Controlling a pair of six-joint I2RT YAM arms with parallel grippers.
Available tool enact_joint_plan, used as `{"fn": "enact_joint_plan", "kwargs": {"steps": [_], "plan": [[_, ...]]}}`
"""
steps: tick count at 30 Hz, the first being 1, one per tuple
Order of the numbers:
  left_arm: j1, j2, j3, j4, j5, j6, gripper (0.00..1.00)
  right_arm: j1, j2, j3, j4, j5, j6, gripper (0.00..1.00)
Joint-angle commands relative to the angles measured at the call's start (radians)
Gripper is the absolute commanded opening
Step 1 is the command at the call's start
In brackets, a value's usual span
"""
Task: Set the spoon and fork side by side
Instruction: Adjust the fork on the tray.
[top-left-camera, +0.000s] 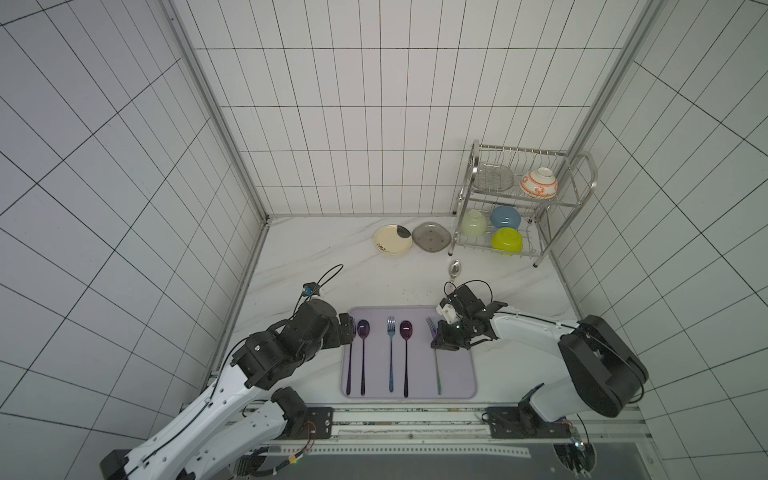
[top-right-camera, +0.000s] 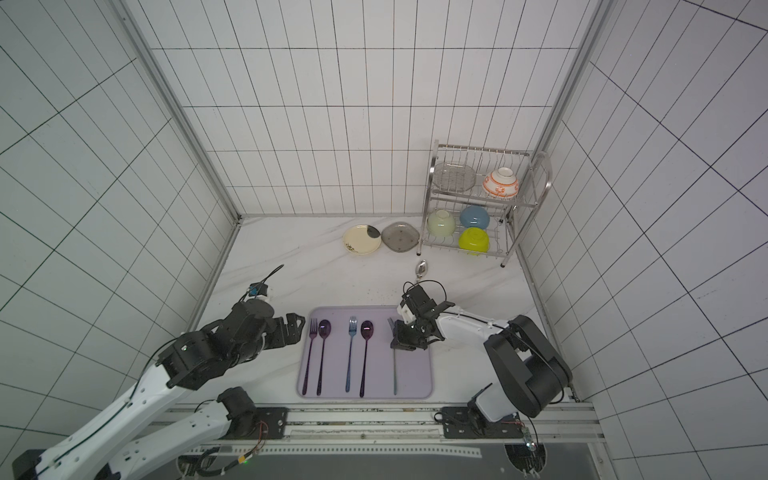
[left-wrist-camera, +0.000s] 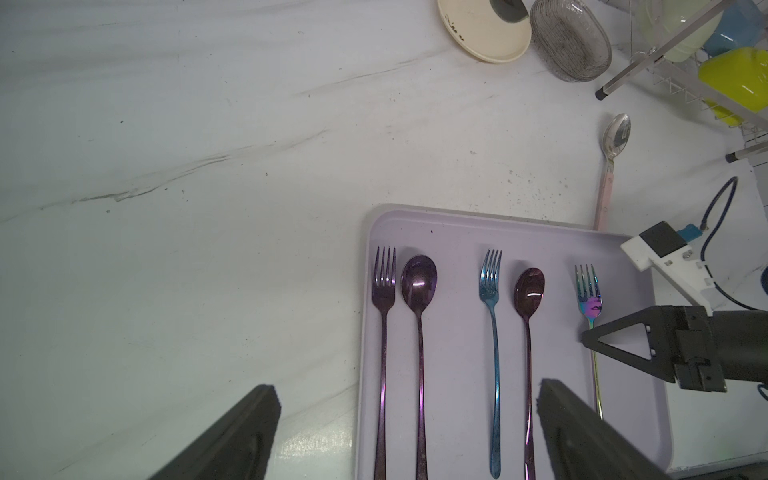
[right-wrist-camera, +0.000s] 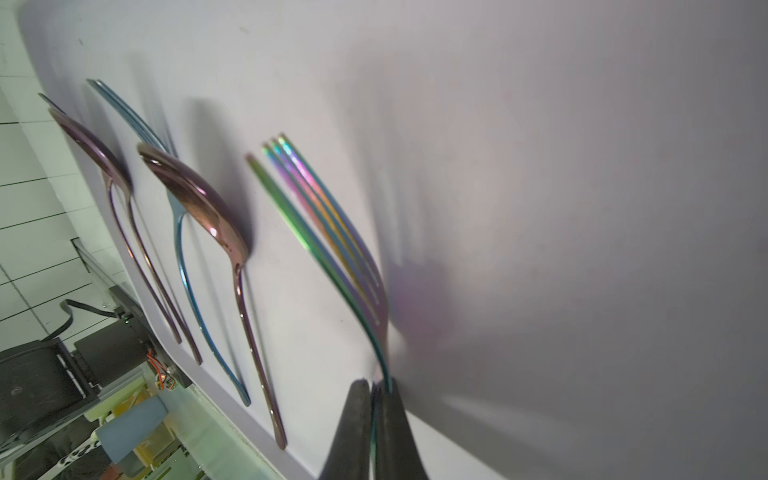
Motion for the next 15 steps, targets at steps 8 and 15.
{"fn": "enact_joint_plan", "kwargs": {"steps": [8,15], "plan": [[0.004,-0.005,-0.004,0.007,-0.008,-0.004,0.98,-0.059,0.045,-0.079,0.009,0.014,-0.069,0.02],[0.004,0.003,-0.003,0.009,-0.004,0.000,0.98,-0.083,0.021,-0.102,-0.017,0.046,-0.079,0.13]]}}
